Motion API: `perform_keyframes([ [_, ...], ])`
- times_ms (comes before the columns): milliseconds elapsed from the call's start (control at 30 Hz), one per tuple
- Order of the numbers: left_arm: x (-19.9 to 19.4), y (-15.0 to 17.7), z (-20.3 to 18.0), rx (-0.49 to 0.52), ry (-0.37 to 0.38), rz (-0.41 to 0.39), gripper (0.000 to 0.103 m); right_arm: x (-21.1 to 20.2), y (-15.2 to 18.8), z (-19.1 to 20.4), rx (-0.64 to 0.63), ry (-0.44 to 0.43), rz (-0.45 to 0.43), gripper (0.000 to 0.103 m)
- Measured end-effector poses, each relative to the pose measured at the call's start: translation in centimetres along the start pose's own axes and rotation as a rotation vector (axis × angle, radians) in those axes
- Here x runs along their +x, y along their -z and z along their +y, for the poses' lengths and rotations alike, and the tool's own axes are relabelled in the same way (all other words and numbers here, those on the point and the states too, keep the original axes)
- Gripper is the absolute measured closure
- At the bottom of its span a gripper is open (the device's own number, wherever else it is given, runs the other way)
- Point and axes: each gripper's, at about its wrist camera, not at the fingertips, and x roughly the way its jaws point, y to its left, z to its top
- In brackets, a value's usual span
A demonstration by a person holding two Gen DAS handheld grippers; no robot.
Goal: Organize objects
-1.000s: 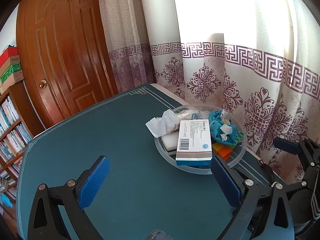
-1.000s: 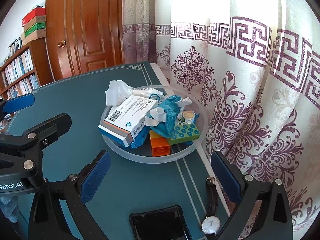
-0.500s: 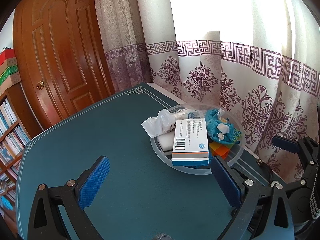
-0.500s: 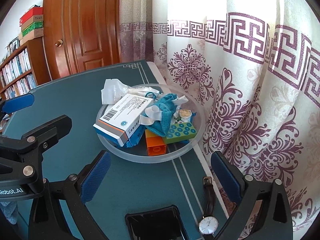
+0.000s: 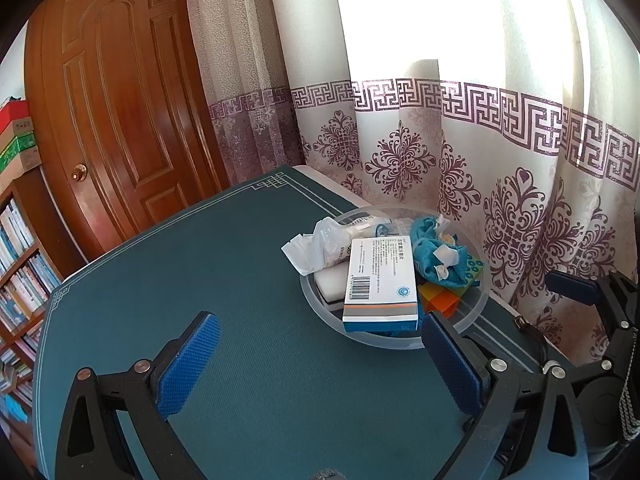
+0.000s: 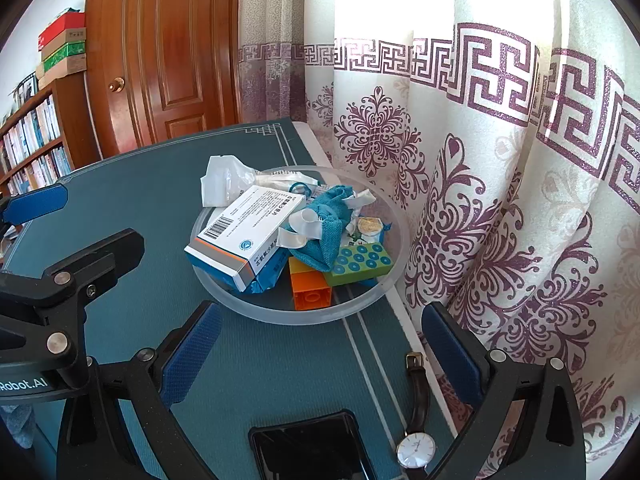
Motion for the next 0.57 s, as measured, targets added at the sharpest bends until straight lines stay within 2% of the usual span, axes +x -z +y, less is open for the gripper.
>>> perform_keyframes([
  [567,0.13,0.21,0.22,-0.002,-0.001,0.003,0.0,-0.06,0.12,0.24,-0.002,-0.004,0.002,0.002],
])
